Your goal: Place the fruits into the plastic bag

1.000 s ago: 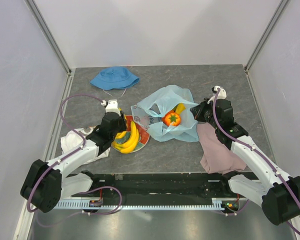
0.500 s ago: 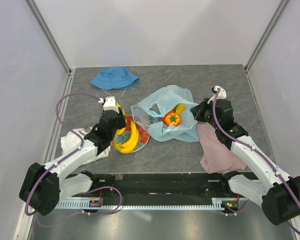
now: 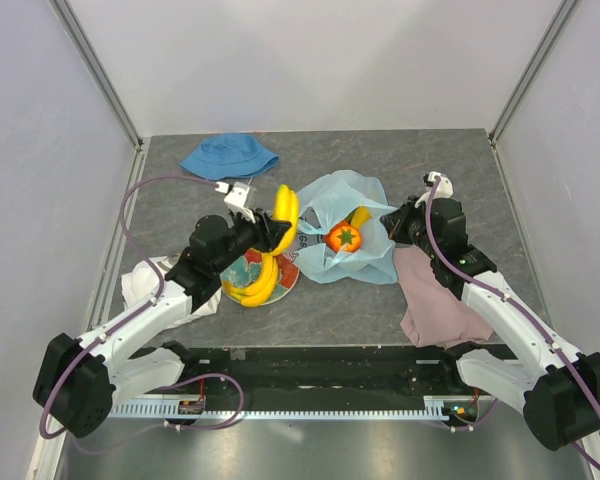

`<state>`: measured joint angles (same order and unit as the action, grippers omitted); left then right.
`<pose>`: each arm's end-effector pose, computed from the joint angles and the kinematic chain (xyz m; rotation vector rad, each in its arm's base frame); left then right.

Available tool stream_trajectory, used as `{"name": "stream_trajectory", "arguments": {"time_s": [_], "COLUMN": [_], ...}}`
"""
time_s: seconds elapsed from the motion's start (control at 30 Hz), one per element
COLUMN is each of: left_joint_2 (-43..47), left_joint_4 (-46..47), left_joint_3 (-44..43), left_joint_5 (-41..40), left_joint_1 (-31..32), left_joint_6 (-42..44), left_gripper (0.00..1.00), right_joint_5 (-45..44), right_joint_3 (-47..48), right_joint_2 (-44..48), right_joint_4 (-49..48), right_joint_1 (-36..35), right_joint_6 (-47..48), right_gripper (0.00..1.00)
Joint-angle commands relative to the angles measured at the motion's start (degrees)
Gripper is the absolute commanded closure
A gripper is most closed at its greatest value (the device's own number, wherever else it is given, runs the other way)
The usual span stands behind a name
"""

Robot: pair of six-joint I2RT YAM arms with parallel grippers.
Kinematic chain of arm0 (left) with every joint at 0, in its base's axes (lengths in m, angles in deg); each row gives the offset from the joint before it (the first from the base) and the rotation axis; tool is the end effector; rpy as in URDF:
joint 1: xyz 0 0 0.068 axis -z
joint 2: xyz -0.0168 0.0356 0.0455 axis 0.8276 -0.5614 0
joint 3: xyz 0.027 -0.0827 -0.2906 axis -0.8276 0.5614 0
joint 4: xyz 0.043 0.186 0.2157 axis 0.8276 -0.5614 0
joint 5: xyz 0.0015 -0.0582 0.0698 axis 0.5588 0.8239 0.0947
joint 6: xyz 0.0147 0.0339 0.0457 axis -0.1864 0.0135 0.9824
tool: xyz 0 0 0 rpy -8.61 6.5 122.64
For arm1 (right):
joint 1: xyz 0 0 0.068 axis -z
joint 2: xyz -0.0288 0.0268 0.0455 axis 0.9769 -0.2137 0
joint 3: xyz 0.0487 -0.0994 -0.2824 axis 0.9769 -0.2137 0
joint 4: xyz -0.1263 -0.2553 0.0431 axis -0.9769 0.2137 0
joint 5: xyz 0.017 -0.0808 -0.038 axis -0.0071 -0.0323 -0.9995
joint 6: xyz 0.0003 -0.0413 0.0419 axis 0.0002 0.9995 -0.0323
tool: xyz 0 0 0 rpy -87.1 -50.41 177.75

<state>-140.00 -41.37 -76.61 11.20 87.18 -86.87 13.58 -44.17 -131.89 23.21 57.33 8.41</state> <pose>0.2228 -0.1373 0.2889 0.2138 1.7688 -0.6715 0.2389 0.0895 0.3004 0.1797 1.9831 0.6165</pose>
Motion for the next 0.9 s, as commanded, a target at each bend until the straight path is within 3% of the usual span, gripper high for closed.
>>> {"name": "stream_trajectory", "arguments": {"time_s": [0.0,0.1,0.23,0.57,0.87], "left_joint_2": [-0.17,-3.33,-7.29,-18.36,-27.85], "left_joint_4": [10.89,10.99,10.64,4.06,-6.57], "left_joint_3": [-2.37,-5.09,-9.04,-18.27,-25.92], "left_joint_5": [22.48,32.43,38.63,28.43,25.09], "left_joint_1": [2.68,2.77,4.17,12.17,12.35], "left_joint_6": [6.58,4.93,4.12,16.6,22.49], "left_gripper": [0.9,0.91,0.91,0.91,0.91], "right_joint_5": [-0.11,-0.03,0.15,-0.11,-0.12], "right_joint_3": [0.36,0.45,0.01,-0.16,0.36], "right_joint_2": [0.16,-0.01,0.16,0.77,1.21], "right_joint_4": [-1.75,-1.84,-2.01,-1.84,-1.57], "right_joint_1": [0.12,0.12,0.21,0.12,0.12], "right_joint_6": [-0.18,-0.27,-0.27,-0.09,0.26], "right_gripper": [1.0,1.0,1.0,1.0,1.0]}}
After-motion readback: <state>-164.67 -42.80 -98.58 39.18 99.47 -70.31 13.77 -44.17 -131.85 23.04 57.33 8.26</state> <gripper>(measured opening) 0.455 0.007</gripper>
